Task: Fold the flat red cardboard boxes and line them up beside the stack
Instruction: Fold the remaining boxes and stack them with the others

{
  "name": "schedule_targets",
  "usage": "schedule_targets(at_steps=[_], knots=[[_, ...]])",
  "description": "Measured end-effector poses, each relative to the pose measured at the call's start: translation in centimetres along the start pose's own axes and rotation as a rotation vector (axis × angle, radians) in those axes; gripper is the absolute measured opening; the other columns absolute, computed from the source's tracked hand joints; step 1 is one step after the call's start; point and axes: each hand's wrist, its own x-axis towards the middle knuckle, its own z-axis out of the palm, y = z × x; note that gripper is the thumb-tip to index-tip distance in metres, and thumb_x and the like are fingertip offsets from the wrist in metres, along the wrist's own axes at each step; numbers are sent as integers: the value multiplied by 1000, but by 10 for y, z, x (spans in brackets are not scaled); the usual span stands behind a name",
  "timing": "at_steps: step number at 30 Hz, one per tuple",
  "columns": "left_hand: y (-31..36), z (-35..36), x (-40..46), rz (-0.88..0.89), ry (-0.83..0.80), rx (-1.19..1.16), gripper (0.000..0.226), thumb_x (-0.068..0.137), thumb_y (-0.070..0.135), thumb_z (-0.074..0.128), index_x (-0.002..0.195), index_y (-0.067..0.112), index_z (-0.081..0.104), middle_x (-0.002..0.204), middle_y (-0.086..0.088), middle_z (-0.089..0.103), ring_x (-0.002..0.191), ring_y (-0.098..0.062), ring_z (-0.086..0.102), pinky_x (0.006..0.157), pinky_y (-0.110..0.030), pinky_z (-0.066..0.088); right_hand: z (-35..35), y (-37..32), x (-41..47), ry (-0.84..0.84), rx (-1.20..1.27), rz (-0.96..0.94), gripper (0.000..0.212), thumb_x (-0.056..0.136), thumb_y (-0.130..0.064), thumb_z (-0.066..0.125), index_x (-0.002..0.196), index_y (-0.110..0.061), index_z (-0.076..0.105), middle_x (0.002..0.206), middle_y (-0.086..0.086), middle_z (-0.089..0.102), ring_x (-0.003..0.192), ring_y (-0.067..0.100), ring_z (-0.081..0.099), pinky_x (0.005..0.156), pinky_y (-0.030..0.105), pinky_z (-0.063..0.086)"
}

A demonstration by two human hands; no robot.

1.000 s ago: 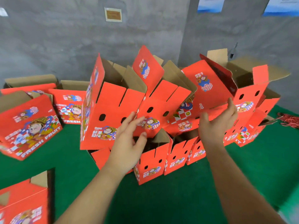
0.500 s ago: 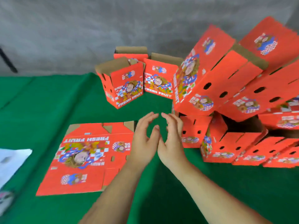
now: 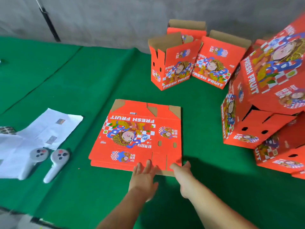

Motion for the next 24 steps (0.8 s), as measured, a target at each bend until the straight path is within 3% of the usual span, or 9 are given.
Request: schedule_targets(at_steps=[4, 6, 8, 10, 13, 16, 18, 20, 24], knots=[[29, 7, -17, 150, -37, 30, 65, 104, 42, 43, 163, 40, 16, 176, -2, 7, 158, -47, 10, 130, -54, -1, -20, 14, 19, 284, -277, -35, 77, 88, -38, 70, 155, -20, 37, 145, 22, 49, 128, 41, 55, 105, 43, 47], [42, 9, -19, 283, -40, 35, 65, 102, 38, 46, 162, 38, 19, 171, 1, 24, 157, -33, 23, 130, -49, 5, -32, 19, 26, 311, -379, -43, 43, 86, -44, 71, 124, -26, 62, 120, 16, 57, 108, 38, 63, 96, 39, 52], [48, 8, -19, 295, -30, -27, 62, 100, 35, 46, 158, 42, 25, 162, 6, 39, 150, -26, 35, 128, -46, 20, -40, 25, 29, 326, -350, -108, 17, 82, -34, 75, 90, -25, 63, 106, 10, 65, 92, 33, 66, 89, 40, 56], [37, 2, -20, 234, 52, -195, 58, 98, 37, 44, 153, 50, 31, 150, 7, 53, 137, -26, 53, 116, -41, 43, -47, 32, 31, 322, -358, -129, 28, 82, -29, 76, 97, -27, 53, 103, 7, 66, 86, 31, 63, 83, 37, 54], [-7, -7, -22, 50, 311, -485, 58, 90, 38, 45, 148, 40, 53, 140, 7, 66, 124, -23, 65, 105, -37, 50, -62, 40, 37, 242, -257, -121, 56, 90, -16, 73, 134, -19, 38, 105, 5, 62, 89, 28, 61, 83, 34, 46], [-75, -12, -17, -396, 575, -591, 76, 75, 54, 46, 138, 15, 63, 139, -15, 63, 123, -41, 60, 105, -50, 44, -82, 51, 39, 157, -235, -114, 24, 93, -6, 71, 115, -12, 64, 105, 6, 72, 84, 14, 63, 74, 28, 48], [-99, -13, -16, -670, 446, -931, 85, 67, 58, 56, 141, 16, 56, 136, -21, 59, 128, -42, 54, 110, -50, 40, -99, 61, 35, 135, -247, -75, 12, 91, -6, 70, 100, -14, 70, 97, 5, 73, 85, 17, 64, 74, 30, 50], [-102, -9, -15, -590, 374, -1164, 73, 75, 52, 69, 136, 14, 56, 122, -15, 67, 119, -35, 63, 105, -47, 48, -113, 65, 31, 121, -274, -43, 5, 90, -8, 66, 90, -12, 69, 95, 10, 71, 83, 21, 62, 77, 34, 47], [-95, -3, -30, -371, 159, -1259, 50, 93, 58, 71, 102, 10, 79, 93, 0, 82, 84, -14, 79, 73, -29, 59, -125, 57, 23, 177, -123, -154, 7, 94, -20, 68, 101, -20, 65, 101, -3, 69, 87, 5, 58, 82, 34, 40]])
